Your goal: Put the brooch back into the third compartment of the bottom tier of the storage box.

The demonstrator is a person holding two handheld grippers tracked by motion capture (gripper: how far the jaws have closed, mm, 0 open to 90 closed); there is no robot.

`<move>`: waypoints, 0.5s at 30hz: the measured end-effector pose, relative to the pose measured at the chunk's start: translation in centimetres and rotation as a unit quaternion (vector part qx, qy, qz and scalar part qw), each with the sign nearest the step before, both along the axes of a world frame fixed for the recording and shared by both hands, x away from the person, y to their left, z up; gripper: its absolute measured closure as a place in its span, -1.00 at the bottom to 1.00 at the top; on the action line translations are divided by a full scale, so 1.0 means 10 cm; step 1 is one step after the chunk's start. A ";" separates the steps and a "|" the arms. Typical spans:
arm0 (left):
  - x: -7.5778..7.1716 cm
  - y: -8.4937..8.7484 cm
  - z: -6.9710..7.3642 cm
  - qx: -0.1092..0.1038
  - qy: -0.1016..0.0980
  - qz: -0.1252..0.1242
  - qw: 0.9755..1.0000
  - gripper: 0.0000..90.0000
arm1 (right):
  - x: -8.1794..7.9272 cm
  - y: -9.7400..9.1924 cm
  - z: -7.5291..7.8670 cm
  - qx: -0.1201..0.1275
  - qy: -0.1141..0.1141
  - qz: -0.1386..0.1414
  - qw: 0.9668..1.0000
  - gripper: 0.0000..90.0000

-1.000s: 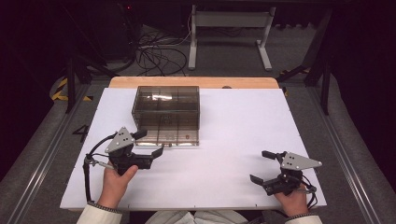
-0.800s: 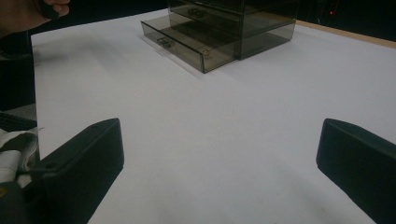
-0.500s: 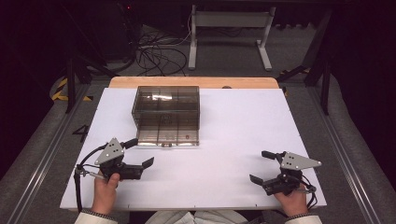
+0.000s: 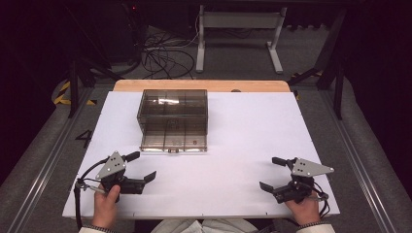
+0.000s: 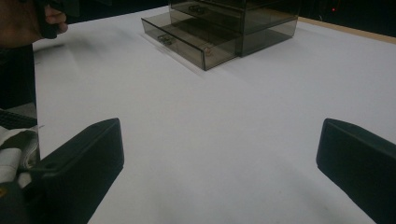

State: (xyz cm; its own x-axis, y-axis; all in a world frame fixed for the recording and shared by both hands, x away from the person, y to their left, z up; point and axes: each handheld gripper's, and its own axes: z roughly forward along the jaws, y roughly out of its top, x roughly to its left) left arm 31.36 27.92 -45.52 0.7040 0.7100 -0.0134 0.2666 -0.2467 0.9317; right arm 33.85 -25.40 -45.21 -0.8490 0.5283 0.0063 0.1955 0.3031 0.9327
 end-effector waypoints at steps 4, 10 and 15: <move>-0.03 0.01 -0.07 -0.005 -0.006 0.005 1.000 -0.84 | 0.00 0.00 0.00 -0.001 0.000 0.000 1.000 -0.97; -0.08 -0.04 -0.13 0.009 -0.019 0.006 1.000 -0.85 | 0.00 0.01 -0.01 -0.002 0.002 0.002 1.000 -0.97; -0.05 -0.09 -0.12 0.015 -0.019 -0.009 1.000 -0.87 | 0.01 0.01 -0.01 -0.004 0.003 0.004 1.000 -0.97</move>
State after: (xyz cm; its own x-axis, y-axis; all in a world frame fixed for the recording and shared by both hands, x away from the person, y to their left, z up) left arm 30.81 27.03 -46.73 0.7159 0.6974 0.0343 0.2262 -0.2781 0.9335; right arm 33.91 -25.29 -45.32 -0.8537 0.5207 0.0061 0.1976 0.3130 0.9290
